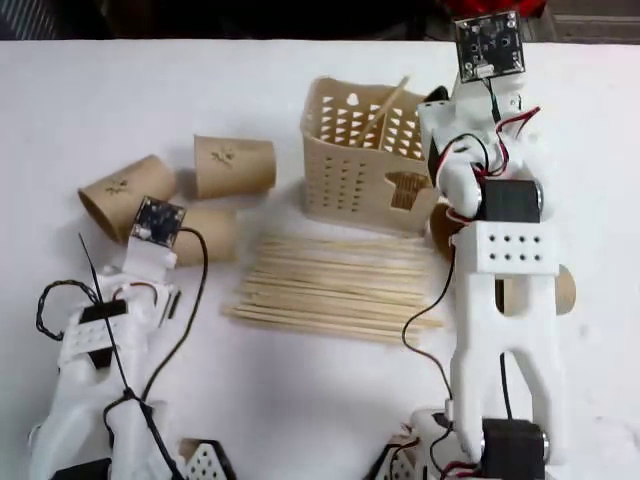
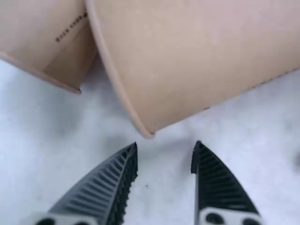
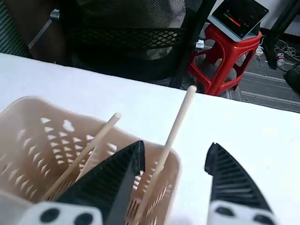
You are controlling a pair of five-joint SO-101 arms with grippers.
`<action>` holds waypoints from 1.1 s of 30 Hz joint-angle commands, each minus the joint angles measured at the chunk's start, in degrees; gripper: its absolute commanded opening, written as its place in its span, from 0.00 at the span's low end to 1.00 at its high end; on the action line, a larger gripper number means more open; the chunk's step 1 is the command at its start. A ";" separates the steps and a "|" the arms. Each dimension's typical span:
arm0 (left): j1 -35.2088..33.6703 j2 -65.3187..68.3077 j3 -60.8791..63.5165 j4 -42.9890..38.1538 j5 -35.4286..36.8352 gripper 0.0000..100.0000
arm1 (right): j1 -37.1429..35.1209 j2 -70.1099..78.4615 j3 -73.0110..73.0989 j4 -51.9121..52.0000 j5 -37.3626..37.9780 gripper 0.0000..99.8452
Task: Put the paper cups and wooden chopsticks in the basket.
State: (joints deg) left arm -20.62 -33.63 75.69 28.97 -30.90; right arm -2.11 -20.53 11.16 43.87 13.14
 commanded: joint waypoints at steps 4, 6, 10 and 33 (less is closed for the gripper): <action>0.66 -2.24 -0.26 -1.23 -0.53 0.20 | 0.48 4.79 0.44 -8.48 0.53 0.19; 0.66 -2.24 -0.26 -1.23 -0.53 0.20 | 0.48 5.85 0.44 -9.89 0.53 0.12; 0.66 -2.24 -0.26 -1.23 -0.53 0.20 | 0.57 6.20 0.26 -10.15 0.53 0.03; 0.66 -2.24 -0.26 -1.14 -0.53 0.20 | 4.70 -7.34 0.00 6.55 -3.16 0.23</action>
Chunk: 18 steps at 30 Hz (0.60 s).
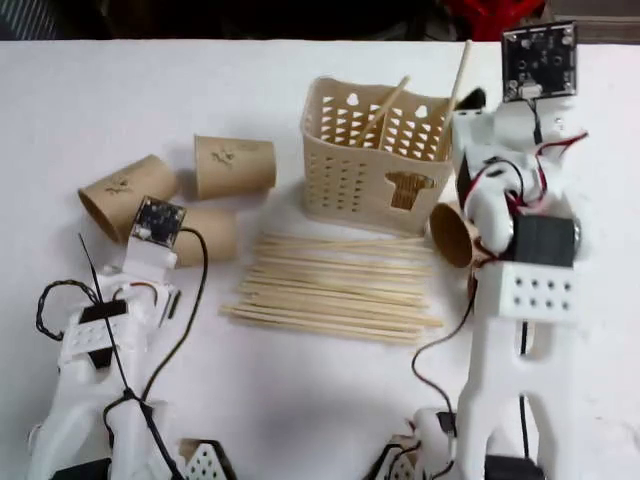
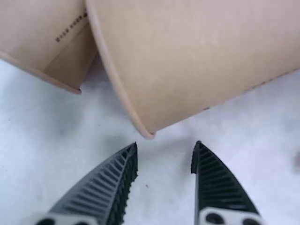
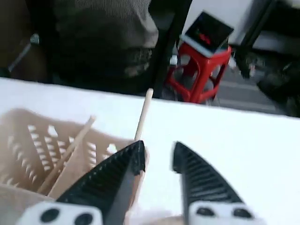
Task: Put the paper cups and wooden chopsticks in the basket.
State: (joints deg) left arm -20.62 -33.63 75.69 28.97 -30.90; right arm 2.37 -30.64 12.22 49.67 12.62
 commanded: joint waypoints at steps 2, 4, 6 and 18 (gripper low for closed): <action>0.66 -2.24 -0.26 -1.14 -0.53 0.20 | 0.22 4.79 -1.05 0.13 -2.73 0.25; 0.66 -2.24 -0.26 -1.14 -0.53 0.20 | -0.92 6.37 -0.97 -1.89 -2.73 0.26; 0.66 -2.24 -0.26 -1.14 -0.53 0.20 | -1.98 7.34 -0.97 -2.86 -2.55 0.26; 0.66 -2.15 -0.26 -1.32 -0.44 0.20 | -3.47 12.09 -0.62 -13.93 -2.99 0.29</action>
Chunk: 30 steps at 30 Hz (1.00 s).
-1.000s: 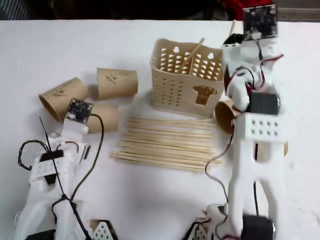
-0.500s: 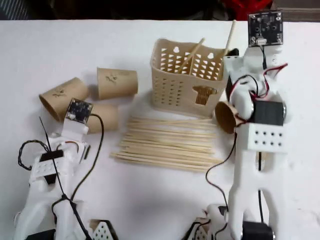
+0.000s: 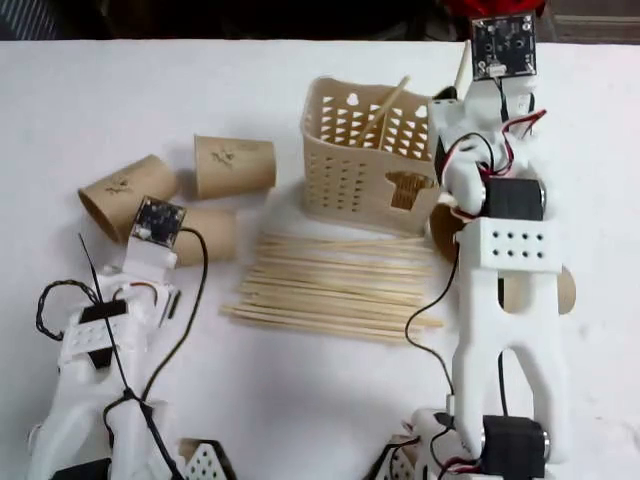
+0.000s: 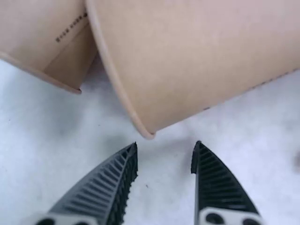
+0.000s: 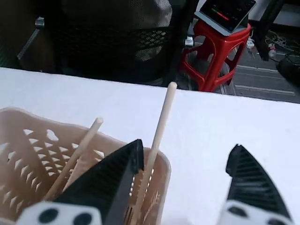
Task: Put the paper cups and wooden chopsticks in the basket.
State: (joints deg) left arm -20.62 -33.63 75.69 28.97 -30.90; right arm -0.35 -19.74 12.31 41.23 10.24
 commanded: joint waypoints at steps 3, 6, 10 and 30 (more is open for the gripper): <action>0.66 -2.15 -0.26 -1.32 -0.44 0.20 | -0.40 4.53 -0.62 -10.07 -0.53 0.29; 0.66 -2.15 -0.26 -1.23 -0.44 0.20 | -0.31 8.48 -0.62 -13.49 -0.26 0.29; 0.66 -2.15 -0.26 -1.32 -0.44 0.20 | -0.22 11.03 -0.62 -14.55 -0.62 0.21; 0.66 -2.15 -0.26 -1.32 -0.44 0.20 | 5.93 -16.92 -0.62 1.89 -0.53 0.02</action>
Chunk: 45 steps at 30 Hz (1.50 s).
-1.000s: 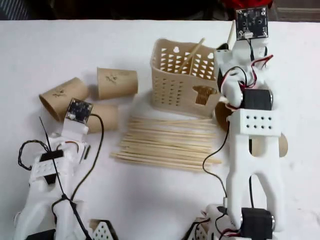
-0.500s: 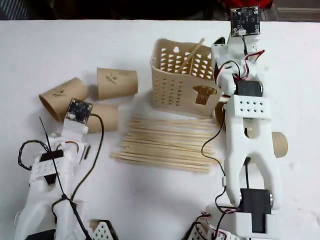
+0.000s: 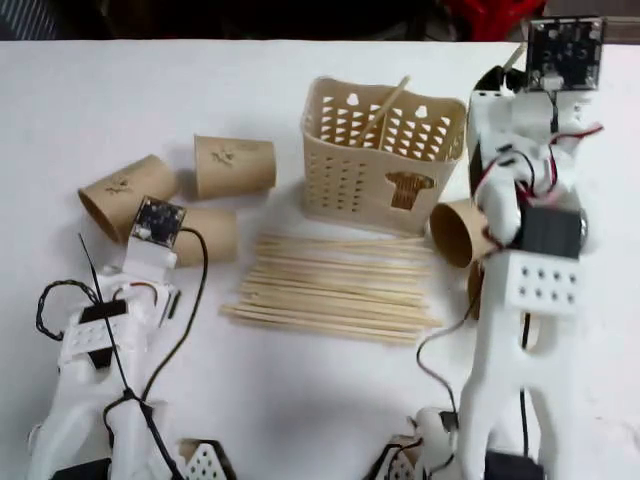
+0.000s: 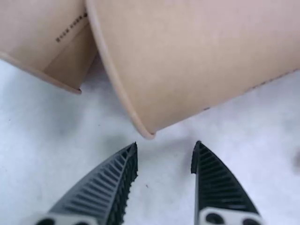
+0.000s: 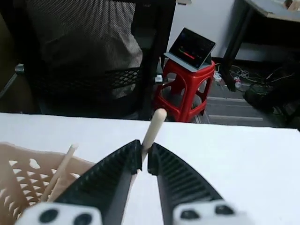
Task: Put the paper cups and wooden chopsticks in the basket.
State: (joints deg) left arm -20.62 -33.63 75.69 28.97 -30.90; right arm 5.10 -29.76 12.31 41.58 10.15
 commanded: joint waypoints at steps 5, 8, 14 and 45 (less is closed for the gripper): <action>0.66 -2.15 -0.26 -1.23 -0.44 0.20 | 0.84 -11.21 -0.62 4.70 -0.09 0.02; 0.66 -2.15 -0.26 -1.23 -0.44 0.20 | 0.57 -11.74 -0.62 9.45 -0.35 0.07; 0.66 -2.15 -0.26 -1.23 -0.44 0.20 | 0.84 -12.09 -1.05 7.52 -0.62 0.02; 0.66 -2.15 -0.26 -1.32 -0.44 0.20 | -2.68 -26.51 42.90 -14.29 -8.35 0.31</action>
State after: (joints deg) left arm -20.62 -33.63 75.69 28.97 -30.90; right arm 3.16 -47.87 41.93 45.63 1.80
